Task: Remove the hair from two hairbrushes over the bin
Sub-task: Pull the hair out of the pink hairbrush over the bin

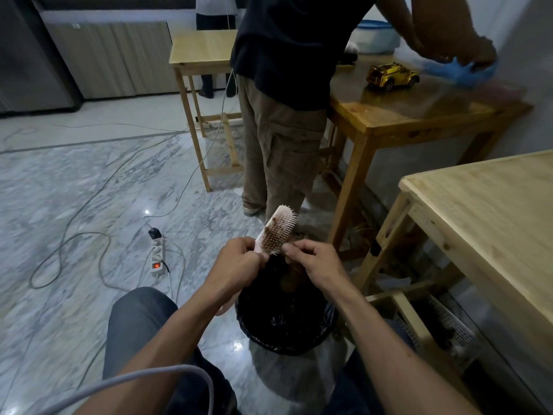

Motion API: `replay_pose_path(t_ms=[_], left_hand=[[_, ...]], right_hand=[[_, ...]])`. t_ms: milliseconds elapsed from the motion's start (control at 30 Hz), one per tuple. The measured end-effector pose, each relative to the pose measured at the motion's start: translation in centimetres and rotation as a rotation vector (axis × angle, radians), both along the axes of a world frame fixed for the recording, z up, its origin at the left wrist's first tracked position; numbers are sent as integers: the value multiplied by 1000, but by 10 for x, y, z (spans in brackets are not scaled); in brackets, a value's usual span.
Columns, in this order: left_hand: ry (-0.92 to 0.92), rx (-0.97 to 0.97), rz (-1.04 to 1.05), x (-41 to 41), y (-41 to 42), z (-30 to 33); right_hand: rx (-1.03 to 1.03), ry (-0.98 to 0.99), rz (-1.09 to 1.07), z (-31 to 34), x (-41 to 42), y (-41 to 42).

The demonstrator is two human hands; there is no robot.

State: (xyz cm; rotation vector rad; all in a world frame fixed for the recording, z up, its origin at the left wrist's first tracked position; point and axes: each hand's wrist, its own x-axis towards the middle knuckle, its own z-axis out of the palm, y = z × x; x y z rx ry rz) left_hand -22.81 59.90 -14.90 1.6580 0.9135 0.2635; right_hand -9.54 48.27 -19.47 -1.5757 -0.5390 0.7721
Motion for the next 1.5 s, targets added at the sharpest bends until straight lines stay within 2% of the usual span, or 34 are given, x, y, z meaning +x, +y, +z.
replay_pose_path(t_ms=[133,233,300,433,567,800,900,1033,1233,1400,1500], left_hand=[[18,-24,111,-2,7,-6],[-60,-120,271,-2,16,-6],[-105,-183,304,-4,23,-2],[-120,-190,219,-7,23,3],[-83,-105,134,-5,20,-2],[-40,-33,-9,0,8,-4],[-40,-4,-33,2,5,-2],[-33,0,103,2,15,-12],[-95,-162,300,4,17,-19],[-159,-211,356,3,24,-14],[-187,-252,468,1,36,-16]], right_hand=[[-9,-148,-13,-2,0,-1],[-11,-204,-19,-5,2,-3],[-36,-206,-44,-6,6,-8],[-121,-168,-111,-9,13,-11],[-255,-95,-27,-9,6,-6],[-37,33,101,10,2,-1],[-12,-7,66,6,-3,5],[-39,-100,-43,6,-2,1],[-30,-167,-32,9,-6,-1],[29,-118,-118,10,0,-8],[126,10,-268,12,6,-14]])
